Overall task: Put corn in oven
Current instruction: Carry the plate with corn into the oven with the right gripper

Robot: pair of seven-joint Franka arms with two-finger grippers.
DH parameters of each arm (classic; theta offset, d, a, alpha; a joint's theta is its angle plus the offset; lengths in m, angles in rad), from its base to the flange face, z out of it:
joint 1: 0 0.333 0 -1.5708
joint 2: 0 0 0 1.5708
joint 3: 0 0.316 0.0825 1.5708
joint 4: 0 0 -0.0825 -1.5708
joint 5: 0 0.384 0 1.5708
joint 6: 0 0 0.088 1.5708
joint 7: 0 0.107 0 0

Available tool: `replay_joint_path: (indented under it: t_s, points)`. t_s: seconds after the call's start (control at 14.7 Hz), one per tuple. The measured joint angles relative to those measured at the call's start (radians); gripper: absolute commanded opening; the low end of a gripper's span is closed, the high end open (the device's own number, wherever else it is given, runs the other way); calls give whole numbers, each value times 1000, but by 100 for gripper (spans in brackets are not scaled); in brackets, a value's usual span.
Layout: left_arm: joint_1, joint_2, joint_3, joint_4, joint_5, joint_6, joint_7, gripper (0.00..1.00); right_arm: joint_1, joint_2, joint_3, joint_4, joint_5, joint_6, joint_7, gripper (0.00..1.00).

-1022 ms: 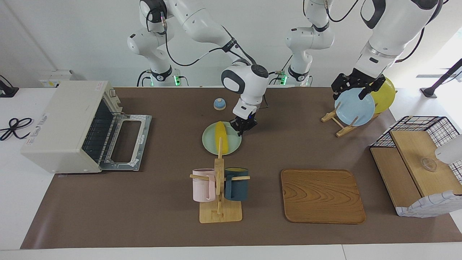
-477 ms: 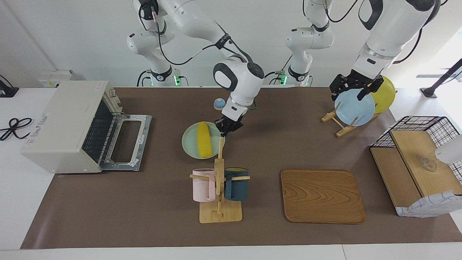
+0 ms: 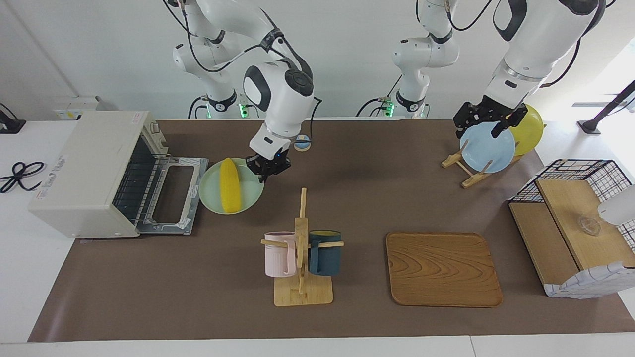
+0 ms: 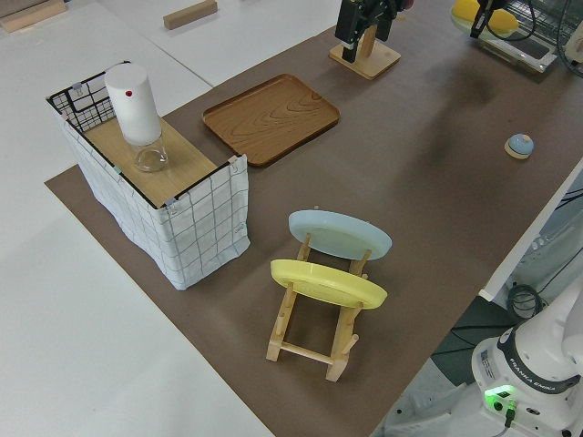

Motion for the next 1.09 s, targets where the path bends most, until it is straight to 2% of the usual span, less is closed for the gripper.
replay_joint_path:
  t_s: [0.27, 0.54, 1.09]
  points:
    - [2, 0, 0, 0, 0, 0, 0, 100, -101, -106, -1, -143, 0, 0, -61, 0]
    - [6, 0, 0, 0, 0, 0, 0, 100, -235, -177, -1, -221, 0, 7, -164, 0]
    - [6, 0, 0, 0, 0, 0, 0, 100, -368, -190, 0, -264, 0, 23, -231, 0]
